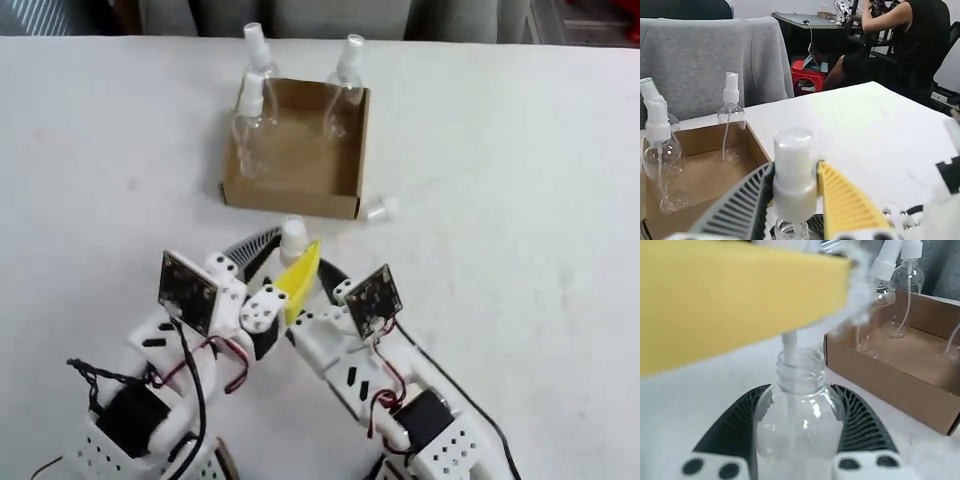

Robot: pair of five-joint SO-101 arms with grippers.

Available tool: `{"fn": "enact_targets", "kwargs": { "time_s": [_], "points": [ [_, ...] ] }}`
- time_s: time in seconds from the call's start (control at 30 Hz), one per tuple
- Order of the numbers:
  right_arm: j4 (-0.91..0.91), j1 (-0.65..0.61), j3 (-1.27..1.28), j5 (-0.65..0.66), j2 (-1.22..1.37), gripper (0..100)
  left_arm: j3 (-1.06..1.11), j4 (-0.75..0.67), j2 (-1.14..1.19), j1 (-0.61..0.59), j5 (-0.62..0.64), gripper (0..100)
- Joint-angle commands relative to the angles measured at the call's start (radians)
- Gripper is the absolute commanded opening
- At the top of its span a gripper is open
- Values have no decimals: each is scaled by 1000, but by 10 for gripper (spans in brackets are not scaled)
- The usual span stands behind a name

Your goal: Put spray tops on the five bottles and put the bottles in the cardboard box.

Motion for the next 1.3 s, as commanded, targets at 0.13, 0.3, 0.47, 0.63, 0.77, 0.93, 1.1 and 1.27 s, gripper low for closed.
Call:
{"fn": "enact_targets", "kwargs": {
  "time_s": [0.13,0.3,0.47,0.63,0.77,0.93,1.1,1.27],
  "points": [
    [1,25,6,8,-12,16,9,41,5,22,-2,190],
    [1,25,6,8,-12,16,9,41,5,-12,-6,221],
    [1,25,6,8,-12,16,5,38,4,-53,-8,221],
    [1,25,6,8,-12,16,-37,48,4,-50,-8,221],
    [1,25,6,8,-12,16,-63,46,4,-47,-6,221],
    [2,25,6,8,-12,16,-68,41,4,-51,-8,221],
    [2,25,6,8,-12,16,-114,55,4,-54,-8,221],
    [2,25,6,8,-8,16,-206,143,4,-47,-8,219]
  ]
}}
